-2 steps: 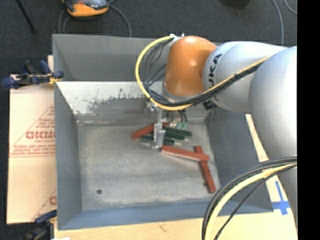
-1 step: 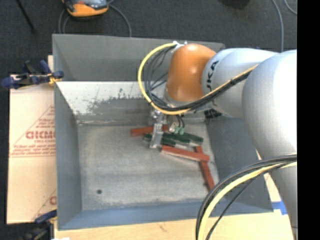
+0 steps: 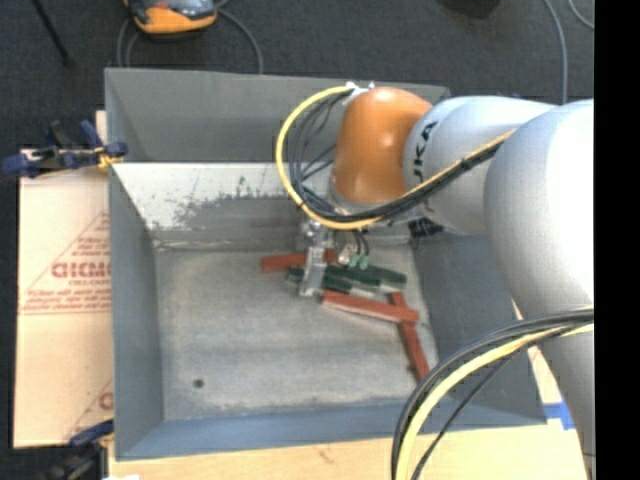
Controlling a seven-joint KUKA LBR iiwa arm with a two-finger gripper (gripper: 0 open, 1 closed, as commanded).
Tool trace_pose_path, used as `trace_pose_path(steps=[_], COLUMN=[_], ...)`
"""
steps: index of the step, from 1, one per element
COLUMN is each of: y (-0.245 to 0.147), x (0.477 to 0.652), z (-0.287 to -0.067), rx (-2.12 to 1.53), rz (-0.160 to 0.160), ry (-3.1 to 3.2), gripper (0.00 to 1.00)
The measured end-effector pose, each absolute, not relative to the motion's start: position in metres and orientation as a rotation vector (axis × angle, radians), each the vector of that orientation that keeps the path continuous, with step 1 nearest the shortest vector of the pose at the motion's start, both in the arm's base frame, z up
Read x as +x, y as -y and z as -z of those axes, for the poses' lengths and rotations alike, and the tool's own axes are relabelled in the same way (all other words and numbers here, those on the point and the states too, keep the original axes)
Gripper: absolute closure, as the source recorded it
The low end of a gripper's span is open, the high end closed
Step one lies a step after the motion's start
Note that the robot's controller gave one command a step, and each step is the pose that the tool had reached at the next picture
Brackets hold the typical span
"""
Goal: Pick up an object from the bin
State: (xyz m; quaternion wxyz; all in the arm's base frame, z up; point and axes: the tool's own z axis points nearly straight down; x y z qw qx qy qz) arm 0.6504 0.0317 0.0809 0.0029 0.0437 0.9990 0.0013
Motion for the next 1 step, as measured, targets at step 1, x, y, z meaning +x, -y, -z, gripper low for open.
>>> trace_pose_path(steps=[1], y=[-0.0106], x=[0.6396], z=[-0.2130], rx=[0.113], rz=[0.000], ry=[-3.135], gripper=[1.00])
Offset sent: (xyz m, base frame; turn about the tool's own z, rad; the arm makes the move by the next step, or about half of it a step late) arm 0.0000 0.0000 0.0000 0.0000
